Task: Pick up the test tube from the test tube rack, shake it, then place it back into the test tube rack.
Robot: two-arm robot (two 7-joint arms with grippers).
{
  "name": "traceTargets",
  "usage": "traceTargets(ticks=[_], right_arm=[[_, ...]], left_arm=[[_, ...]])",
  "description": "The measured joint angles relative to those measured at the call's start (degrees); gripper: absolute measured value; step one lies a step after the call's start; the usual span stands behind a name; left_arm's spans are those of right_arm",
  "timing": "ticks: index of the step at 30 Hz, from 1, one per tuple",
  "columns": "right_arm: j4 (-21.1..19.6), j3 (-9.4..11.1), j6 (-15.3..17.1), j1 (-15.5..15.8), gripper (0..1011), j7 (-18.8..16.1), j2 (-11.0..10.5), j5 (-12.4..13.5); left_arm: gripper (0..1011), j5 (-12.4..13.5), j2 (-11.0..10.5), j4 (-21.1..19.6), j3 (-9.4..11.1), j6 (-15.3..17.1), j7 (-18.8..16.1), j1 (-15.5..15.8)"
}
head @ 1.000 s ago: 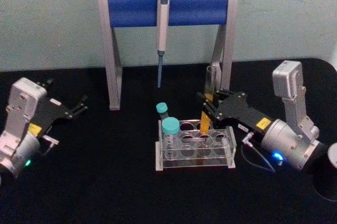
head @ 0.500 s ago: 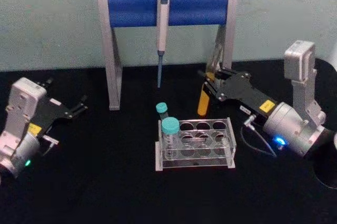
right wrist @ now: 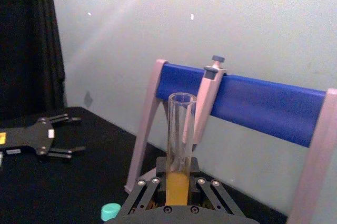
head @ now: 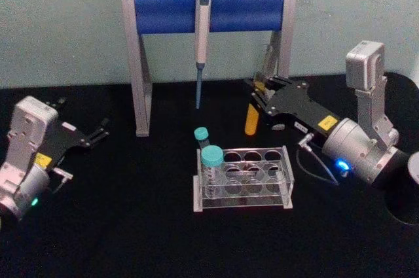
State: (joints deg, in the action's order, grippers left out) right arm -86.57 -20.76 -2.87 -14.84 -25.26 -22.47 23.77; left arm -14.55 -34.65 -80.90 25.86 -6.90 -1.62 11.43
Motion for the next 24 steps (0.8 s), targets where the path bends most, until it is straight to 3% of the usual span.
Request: traceTargets(ticks=[9, 15, 24], right_arm=[[-3.0, 1.5, 1.6, 2.1, 234, 1.0, -2.6, -0.9], [-6.7, 2.3, 4.9, 5.1, 234, 1.0, -5.4, -1.1], [-10.0, 1.4, 8.3, 6.7, 234, -2.4, -7.5, 2.4]], left_arm=[[1001, 0.0, 0.0, 0.0, 0.0, 0.0, 0.0, 0.0], [1001, 0.0, 0.0, 0.0, 0.0, 0.0, 0.0, 0.0], [1001, 0.0, 0.0, 0.0, 0.0, 0.0, 0.0, 0.0]])
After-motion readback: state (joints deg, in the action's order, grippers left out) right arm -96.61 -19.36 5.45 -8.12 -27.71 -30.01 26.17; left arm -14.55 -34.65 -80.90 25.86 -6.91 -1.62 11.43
